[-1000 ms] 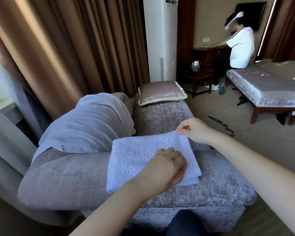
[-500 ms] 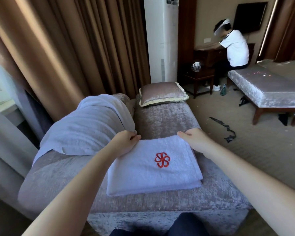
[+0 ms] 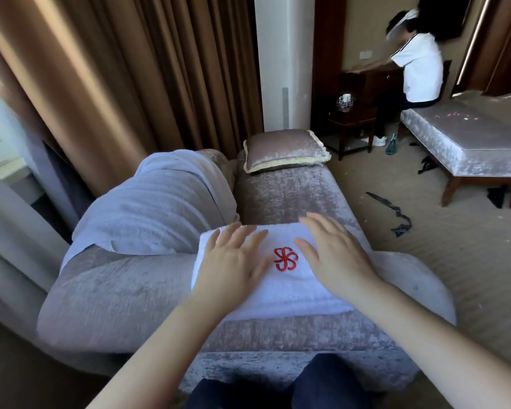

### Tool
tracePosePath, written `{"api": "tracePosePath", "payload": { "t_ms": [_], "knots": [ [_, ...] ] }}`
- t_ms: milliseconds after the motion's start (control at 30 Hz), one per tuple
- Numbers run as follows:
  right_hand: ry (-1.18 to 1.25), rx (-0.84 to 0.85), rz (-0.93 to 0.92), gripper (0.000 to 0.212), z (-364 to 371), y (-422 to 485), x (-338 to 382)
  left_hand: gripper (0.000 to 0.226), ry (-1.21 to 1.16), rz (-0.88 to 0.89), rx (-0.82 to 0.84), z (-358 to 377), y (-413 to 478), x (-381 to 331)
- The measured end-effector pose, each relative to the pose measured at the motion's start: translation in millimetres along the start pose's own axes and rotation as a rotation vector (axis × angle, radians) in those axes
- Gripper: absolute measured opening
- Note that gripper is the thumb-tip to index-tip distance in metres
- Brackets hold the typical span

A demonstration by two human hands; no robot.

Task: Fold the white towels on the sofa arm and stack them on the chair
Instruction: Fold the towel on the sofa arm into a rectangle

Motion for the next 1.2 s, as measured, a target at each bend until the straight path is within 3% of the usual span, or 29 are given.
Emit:
{"api": "tracePosePath", "payload": {
  "t_ms": [67, 133, 300, 367, 433, 500, 567, 633, 767, 900, 1033, 1200],
  "knots": [
    [-0.067, 0.112, 0.000, 0.099, 18, -18, -2, 0.064, 0.089, 0.054, 0.127, 15, -17, -4],
    [-0.076, 0.051, 0.015, 0.109, 31, -28, -11, 0.072, 0.114, 0.096, 0.185, 23, -29, -2],
    [0.042, -0.028, 0.016, 0.082, 33, -33, -12, 0.083, 0.073, 0.118, 0.226, 19, -32, -3],
    [0.244, -0.032, 0.069, 0.074, 27, -34, -13, 0.079, -0.127, 0.062, 0.157, 11, -32, 0],
    [0.436, -0.067, 0.232, 0.061, 22, -43, -23, 0.064, -0.397, -0.142, -0.017, -3, -38, 6],
    [0.441, -0.185, 0.378, 0.050, 17, -55, -33, 0.049, -0.437, -0.426, -0.219, -16, -52, 14],
    [0.400, -0.163, 0.463, 0.036, 12, -63, -33, 0.039, -0.419, -0.689, -0.200, -22, -63, 19],
    [0.386, -0.052, 0.524, 0.032, 10, -65, -29, 0.034, -0.503, -0.818, -0.051, -20, -67, 22],
    [0.453, -0.011, 0.565, 0.046, 3, -72, -29, 0.035, -0.812, -0.887, 0.018, -31, -73, 25],
    [0.809, 0.010, 0.657, 0.040, 9, -97, -40, 0.021, -1.221, -0.934, 0.082, -34, -101, 10],
    [1.078, 0.068, 0.740, 0.015, 14, -120, -40, 0.027, -1.303, -0.923, 0.033, -30, -118, -3],
    [1.185, 0.106, 0.733, 0.017, 10, -131, -41, 0.026, -1.334, -0.924, -0.020, -29, -126, -18]
  ]
}}
Point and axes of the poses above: each hand's wrist, its own y-axis towards the middle knuckle, its own z-axis out of the palm, x = y × z, the point moved 2 cm from there along y, towards the middle knuckle, and after that the axes turned 8 degrees about z, right-handed, at the moved point
